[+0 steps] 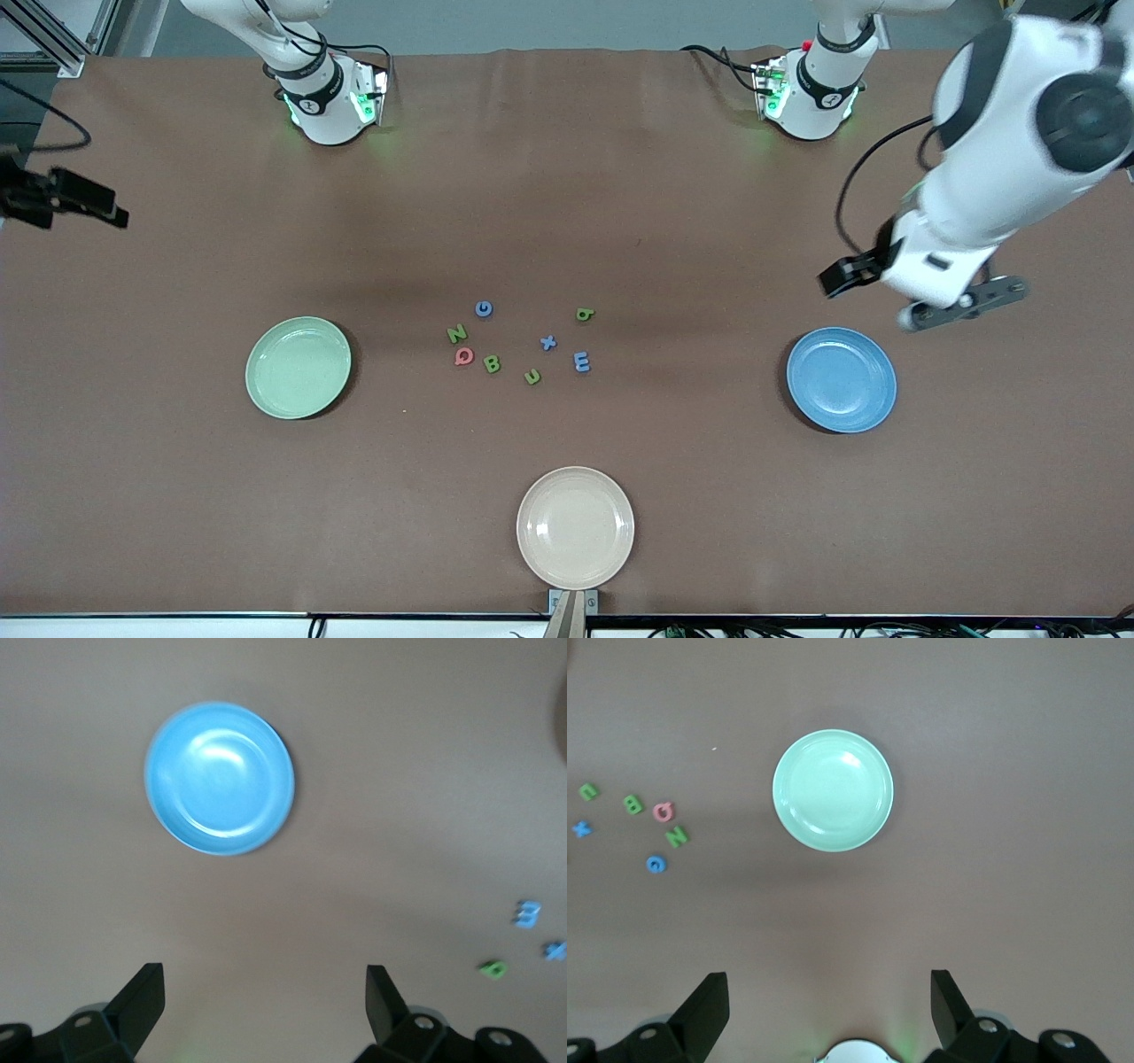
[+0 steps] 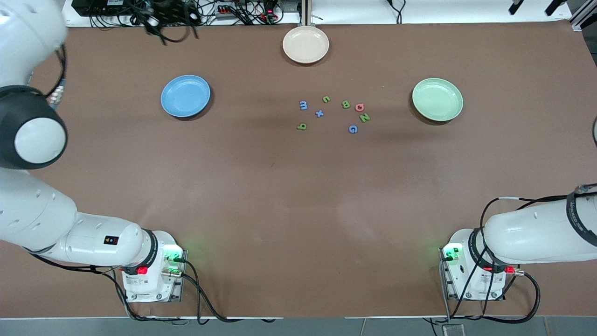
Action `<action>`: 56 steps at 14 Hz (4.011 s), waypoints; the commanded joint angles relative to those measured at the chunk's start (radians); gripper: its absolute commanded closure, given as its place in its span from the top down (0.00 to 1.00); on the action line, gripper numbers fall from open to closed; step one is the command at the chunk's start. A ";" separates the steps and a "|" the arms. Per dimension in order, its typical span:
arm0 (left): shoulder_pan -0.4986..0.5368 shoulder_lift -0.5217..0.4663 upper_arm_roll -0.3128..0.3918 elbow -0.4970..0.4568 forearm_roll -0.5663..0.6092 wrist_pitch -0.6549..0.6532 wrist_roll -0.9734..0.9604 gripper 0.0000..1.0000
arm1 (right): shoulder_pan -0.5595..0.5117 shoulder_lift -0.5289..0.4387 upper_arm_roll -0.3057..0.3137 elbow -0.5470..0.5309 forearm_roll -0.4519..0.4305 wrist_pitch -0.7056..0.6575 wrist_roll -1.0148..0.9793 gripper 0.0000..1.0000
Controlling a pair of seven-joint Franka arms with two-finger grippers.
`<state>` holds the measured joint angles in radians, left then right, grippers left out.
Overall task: Sort upper and lower case letters into plates
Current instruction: 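Move the right gripper to the green N while the left gripper reaches the b, then grasp the green N with the right gripper while the left gripper grasps the b, then drop the N on the green plate while the left gripper drops b on blue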
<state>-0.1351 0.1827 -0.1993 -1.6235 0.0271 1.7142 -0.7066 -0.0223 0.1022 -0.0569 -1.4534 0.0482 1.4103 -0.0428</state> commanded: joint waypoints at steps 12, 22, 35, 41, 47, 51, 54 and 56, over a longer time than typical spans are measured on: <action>-0.336 0.409 -0.072 0.027 0.052 0.379 -1.161 1.00 | 0.295 0.201 0.014 -0.271 0.013 0.586 0.550 1.00; -0.449 0.569 -0.065 0.028 0.177 0.576 -1.594 0.84 | 0.548 0.368 0.014 -0.522 -0.002 1.061 0.629 1.00; -0.471 0.621 -0.061 0.034 0.185 0.627 -1.598 0.21 | 0.588 0.422 0.014 -0.625 -0.068 1.244 0.601 0.92; -0.397 0.493 -0.061 0.030 0.310 0.506 -1.591 0.00 | 0.591 0.422 0.017 -0.628 -0.067 1.245 0.609 0.73; -0.145 0.279 -0.072 -0.077 0.333 0.416 -1.230 0.00 | 0.602 0.421 0.017 -0.628 -0.065 1.242 0.610 0.38; 0.053 0.242 -0.081 -0.157 0.324 0.420 -0.928 0.00 | 0.588 0.415 0.017 -0.627 -0.063 1.228 0.609 0.03; 0.187 0.271 -0.081 -0.185 0.323 0.429 -0.716 0.00 | 0.524 0.367 0.015 -0.621 -0.064 1.164 0.537 0.02; 0.251 0.311 -0.083 -0.191 0.323 0.429 -0.631 0.02 | 0.445 0.323 0.017 -0.617 -0.063 1.109 0.422 0.02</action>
<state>0.0648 0.4684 -0.2651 -1.7979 0.3455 2.1275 -1.4053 0.5103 0.5042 -0.0544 -2.0489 -0.0024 2.5783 0.4770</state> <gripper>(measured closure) 0.722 0.674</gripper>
